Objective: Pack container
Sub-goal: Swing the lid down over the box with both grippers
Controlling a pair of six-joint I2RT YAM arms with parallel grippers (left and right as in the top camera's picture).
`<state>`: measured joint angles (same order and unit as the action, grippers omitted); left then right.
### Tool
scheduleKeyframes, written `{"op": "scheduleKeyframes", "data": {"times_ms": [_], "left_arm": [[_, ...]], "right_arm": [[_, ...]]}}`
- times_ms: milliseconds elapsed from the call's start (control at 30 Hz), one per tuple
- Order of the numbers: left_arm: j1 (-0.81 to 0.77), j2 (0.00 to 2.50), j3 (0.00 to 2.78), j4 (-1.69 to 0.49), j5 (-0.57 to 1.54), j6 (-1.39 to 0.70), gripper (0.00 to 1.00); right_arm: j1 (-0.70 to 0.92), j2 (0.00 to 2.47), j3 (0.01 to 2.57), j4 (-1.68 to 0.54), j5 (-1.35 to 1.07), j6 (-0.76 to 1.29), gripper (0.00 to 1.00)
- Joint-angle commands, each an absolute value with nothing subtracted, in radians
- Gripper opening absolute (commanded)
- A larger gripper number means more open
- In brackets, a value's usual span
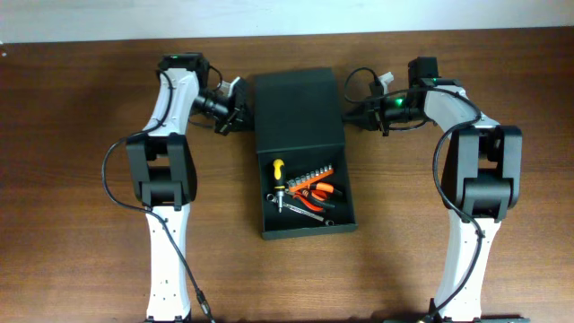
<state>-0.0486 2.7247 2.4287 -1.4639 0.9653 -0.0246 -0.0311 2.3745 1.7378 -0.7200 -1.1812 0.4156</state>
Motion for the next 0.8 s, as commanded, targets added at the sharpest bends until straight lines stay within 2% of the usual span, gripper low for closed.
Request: {"op": "scheduleKeyframes", "data": {"times_ms": [0, 100, 300, 567, 767], "left_arm": [[-0.031, 2.743, 2.423, -1.458, 1.027, -0.037, 0.02], [-0.031, 2.743, 2.423, -1.458, 1.037, -0.036, 0.02], [-0.029, 2.743, 2.423, -1.477, 1.192, 0.133, 0.02], [-0.029, 2.743, 2.424, -1.689, 1.214, 0.345, 0.02], [-0.03, 2.7, 2.424, -1.689, 1.277, 0.342, 0.02]], "right_arm": [[-0.027, 2.378, 1.767, -0.717, -1.246, 0.41, 0.04], [-0.027, 2.378, 1.767, -0.717, -1.249, 0.41, 0.04], [-0.028, 2.377, 1.773, -0.717, -1.314, 0.409, 0.04], [-0.028, 2.367, 1.828, -0.739, -1.414, 0.41, 0.04], [-0.028, 2.32, 1.835, -0.833, -1.413, 0.399, 0.04]]}}
